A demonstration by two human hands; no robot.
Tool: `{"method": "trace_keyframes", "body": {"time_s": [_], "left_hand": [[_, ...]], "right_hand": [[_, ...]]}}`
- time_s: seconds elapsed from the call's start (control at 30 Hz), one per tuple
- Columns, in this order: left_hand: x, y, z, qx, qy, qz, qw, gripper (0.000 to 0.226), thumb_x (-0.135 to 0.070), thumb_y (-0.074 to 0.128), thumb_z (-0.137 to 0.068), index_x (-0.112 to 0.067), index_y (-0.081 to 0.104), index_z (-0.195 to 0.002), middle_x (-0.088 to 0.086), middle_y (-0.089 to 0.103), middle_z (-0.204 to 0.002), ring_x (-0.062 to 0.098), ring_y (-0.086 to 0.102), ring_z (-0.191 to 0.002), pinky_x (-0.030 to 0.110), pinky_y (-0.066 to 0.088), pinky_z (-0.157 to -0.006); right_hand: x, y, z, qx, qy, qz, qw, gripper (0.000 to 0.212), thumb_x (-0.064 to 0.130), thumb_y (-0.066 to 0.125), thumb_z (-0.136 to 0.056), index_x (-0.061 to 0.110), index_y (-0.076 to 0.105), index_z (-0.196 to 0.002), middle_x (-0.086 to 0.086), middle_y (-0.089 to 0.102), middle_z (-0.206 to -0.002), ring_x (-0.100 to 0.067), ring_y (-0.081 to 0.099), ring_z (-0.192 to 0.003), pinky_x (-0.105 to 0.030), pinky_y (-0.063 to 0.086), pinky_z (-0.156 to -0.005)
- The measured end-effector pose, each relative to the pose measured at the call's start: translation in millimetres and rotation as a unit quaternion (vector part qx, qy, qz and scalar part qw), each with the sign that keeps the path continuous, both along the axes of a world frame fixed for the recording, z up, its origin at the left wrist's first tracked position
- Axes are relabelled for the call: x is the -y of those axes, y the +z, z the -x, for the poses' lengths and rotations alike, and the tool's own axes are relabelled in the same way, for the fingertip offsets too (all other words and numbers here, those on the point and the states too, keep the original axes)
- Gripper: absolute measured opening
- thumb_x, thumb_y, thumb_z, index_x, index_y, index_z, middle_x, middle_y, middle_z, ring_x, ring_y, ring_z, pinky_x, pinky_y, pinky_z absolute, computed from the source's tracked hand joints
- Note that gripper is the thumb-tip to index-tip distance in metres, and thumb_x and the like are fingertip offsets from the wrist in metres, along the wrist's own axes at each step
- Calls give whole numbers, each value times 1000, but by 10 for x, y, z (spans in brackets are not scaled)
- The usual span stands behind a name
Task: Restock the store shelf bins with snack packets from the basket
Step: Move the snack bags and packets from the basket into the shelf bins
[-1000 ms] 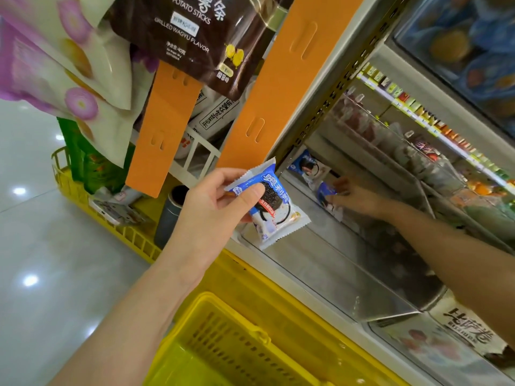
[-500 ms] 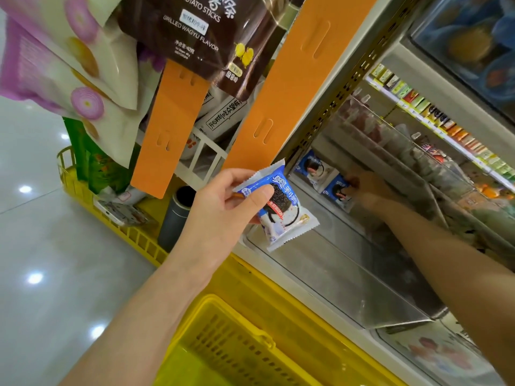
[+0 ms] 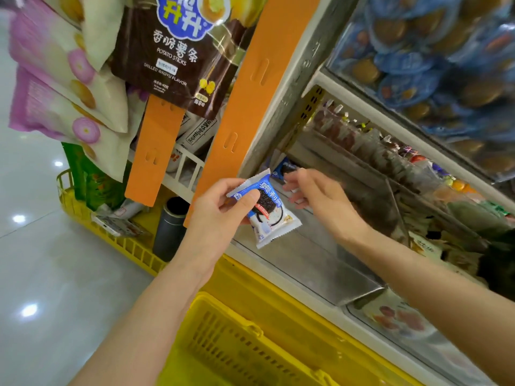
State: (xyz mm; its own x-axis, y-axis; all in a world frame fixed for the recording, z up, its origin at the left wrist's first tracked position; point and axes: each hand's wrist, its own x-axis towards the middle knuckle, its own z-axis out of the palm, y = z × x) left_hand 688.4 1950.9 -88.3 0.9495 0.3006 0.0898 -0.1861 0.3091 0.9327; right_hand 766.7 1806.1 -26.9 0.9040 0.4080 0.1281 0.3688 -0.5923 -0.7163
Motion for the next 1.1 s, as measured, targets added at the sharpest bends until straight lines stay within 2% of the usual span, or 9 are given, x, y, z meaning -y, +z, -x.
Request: {"method": "trace_keyframes", "body": {"time_s": [0.17, 0.3, 0.47, 0.53, 0.63, 0.7, 0.83, 0.97, 1.1], "left_hand": [[200, 110, 114, -4, -3, 28, 1000, 21, -23, 63, -85, -21, 61, -106, 1, 69, -101, 12, 67, -90, 25, 54, -75], [353, 188, 231, -23, -59, 23, 998, 25, -20, 69, -81, -24, 61, -104, -2, 69, -98, 6, 68, -82, 19, 54, -65], [451, 276, 319, 24, -49, -132, 990, 23, -13, 63, -86, -17, 62, -108, -2, 67, -85, 11, 66, -79, 24, 56, -67], [504, 307, 293, 45, -26, -206, 977, 22, -19, 63, -87, -19, 62, -109, -2, 66, -88, 14, 63, -84, 31, 54, -76], [527, 336, 177, 104, 27, -351, 930, 34, -28, 58, -89, -23, 55, -122, -12, 57, -105, 2, 53, -92, 23, 44, -83], [485, 322, 61, 125, 29, -437, 890, 41, -34, 51, -92, -23, 47, -132, -10, 52, -117, 3, 47, -106, 19, 35, -89], [349, 125, -175, 120, 17, -624, 772, 41, -44, 34, -96, -24, 50, -128, -6, 56, -124, 10, 49, -113, 29, 35, -96], [238, -46, -255, 169, 25, -648, 742, 53, -49, 22, -95, -22, 67, -100, -5, 70, -94, 11, 61, -87, 30, 41, -81], [141, -193, -333, 260, 49, -642, 720, 42, -38, 33, -95, -17, 68, -87, -4, 67, -79, 15, 59, -74, 31, 43, -71]], "right_hand": [[106, 139, 469, -92, 61, -1, 994, 15, 20, 63, -87, 19, 62, -102, -5, 70, -95, -12, 63, -81, -20, 50, -72], [288, 198, 597, -175, -12, -138, 975, 23, 18, 60, -89, 8, 63, -110, -9, 71, -98, -12, 66, -80, -23, 54, -73], [454, 218, 764, -99, -9, -149, 984, 16, 21, 60, -89, 17, 70, -101, 12, 73, -84, 7, 62, -71, -5, 44, -62], [499, 238, 765, -73, -30, -167, 983, 17, 23, 62, -88, 18, 70, -103, 11, 74, -87, 7, 63, -74, -4, 43, -64], [593, 322, 591, -50, -93, -160, 981, 22, 29, 62, -88, 18, 68, -107, 7, 74, -91, -2, 68, -84, -14, 51, -77], [679, 377, 354, 0, -158, -97, 983, 30, 30, 65, -86, 14, 67, -111, -1, 73, -99, -13, 67, -92, -27, 52, -86], [756, 364, -196, 90, -186, 135, 969, 32, 25, 65, -87, 6, 66, -113, -9, 69, -104, -13, 61, -89, -16, 46, -65], [796, 148, -739, 55, -181, 320, 928, 34, 25, 56, -93, 4, 59, -121, -16, 62, -112, -30, 56, -111, -29, 39, -82], [872, -94, -1165, 21, -216, 369, 904, 39, 17, 57, -92, 0, 51, -127, -22, 53, -129, -36, 49, -118, -42, 38, -102]]}}
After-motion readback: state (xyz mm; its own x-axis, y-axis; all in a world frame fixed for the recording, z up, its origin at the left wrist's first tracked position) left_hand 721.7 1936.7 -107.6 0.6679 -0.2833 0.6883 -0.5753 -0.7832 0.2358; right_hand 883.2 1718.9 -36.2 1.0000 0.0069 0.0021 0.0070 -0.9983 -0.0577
